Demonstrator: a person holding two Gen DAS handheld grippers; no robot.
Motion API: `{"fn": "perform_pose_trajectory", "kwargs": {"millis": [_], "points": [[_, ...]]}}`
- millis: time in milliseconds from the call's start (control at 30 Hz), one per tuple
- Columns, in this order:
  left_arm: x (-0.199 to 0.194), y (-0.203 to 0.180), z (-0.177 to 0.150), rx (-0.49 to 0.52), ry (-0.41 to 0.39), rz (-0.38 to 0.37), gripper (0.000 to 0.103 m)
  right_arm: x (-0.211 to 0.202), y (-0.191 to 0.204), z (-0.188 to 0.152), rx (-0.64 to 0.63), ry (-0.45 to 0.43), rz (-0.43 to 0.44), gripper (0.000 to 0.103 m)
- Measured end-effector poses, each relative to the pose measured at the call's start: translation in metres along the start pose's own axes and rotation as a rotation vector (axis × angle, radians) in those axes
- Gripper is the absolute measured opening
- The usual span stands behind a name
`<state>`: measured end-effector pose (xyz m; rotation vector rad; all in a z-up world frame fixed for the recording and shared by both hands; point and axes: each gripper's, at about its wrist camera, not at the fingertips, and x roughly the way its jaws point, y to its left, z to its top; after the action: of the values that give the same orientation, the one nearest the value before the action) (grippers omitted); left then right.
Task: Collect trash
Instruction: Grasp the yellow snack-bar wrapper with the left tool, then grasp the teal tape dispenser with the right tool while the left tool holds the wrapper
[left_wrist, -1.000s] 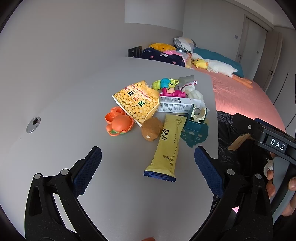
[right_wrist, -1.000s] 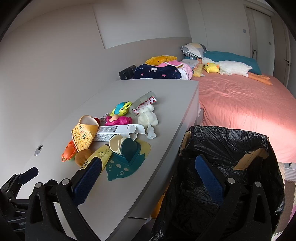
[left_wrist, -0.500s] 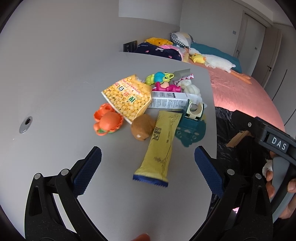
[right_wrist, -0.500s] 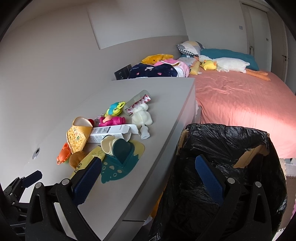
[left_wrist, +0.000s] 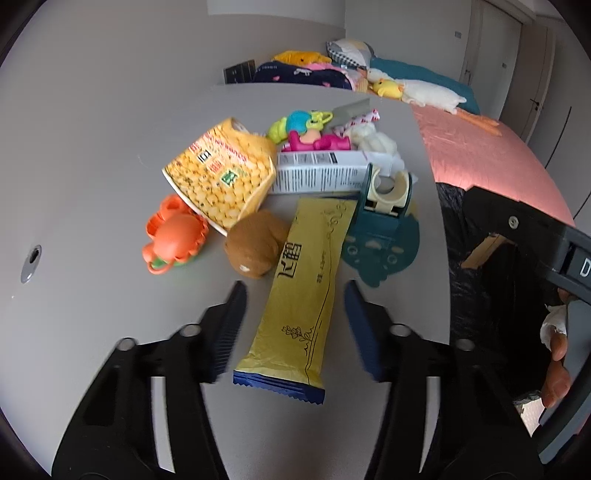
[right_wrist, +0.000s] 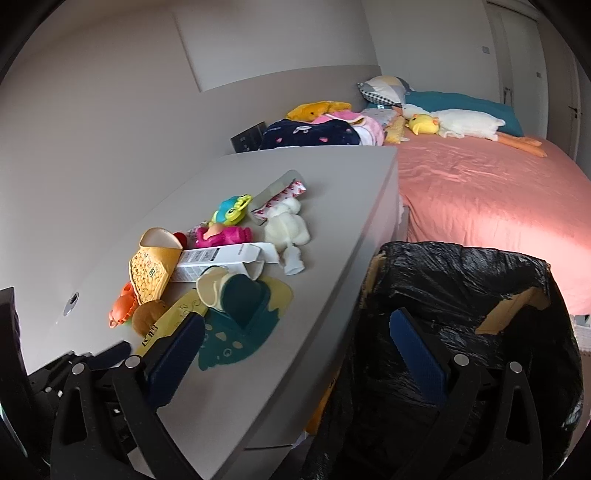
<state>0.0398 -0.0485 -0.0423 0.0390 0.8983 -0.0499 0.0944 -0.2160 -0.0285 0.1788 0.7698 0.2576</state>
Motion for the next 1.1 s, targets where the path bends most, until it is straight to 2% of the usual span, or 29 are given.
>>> {"fn": "perform_pose_trajectory", "kwargs": {"millis": [133,333,567,733,800,933,1100], "points": [[0.001,0.006,-0.002,-0.029,0.006,-0.022,0.033,0.008,0.011,0.001,-0.01,0.006,0.016,0.1],[-0.002,0.008,-0.005,-0.039,-0.017,-0.055,0.027,0.01,0.018,-0.002,-0.016,0.006,0.026,0.097],[-0.024,0.015,0.001,-0.071,-0.117,-0.075,0.025,0.003,0.003,0.002,0.041,-0.013,0.023,0.097],[-0.044,0.024,0.006,-0.099,-0.185,-0.065,0.025,0.01,0.009,0.002,0.02,-0.003,0.018,0.095],[-0.049,0.027,0.007,-0.11,-0.195,-0.052,0.025,0.015,0.014,0.001,0.0,0.004,0.017,0.092],[-0.051,0.036,0.008,-0.135,-0.196,-0.028,0.025,0.037,0.028,0.001,-0.01,0.048,0.014,0.078],[-0.048,0.045,0.008,-0.155,-0.189,-0.012,0.025,0.055,0.044,0.006,-0.012,0.068,0.017,0.077]]}}
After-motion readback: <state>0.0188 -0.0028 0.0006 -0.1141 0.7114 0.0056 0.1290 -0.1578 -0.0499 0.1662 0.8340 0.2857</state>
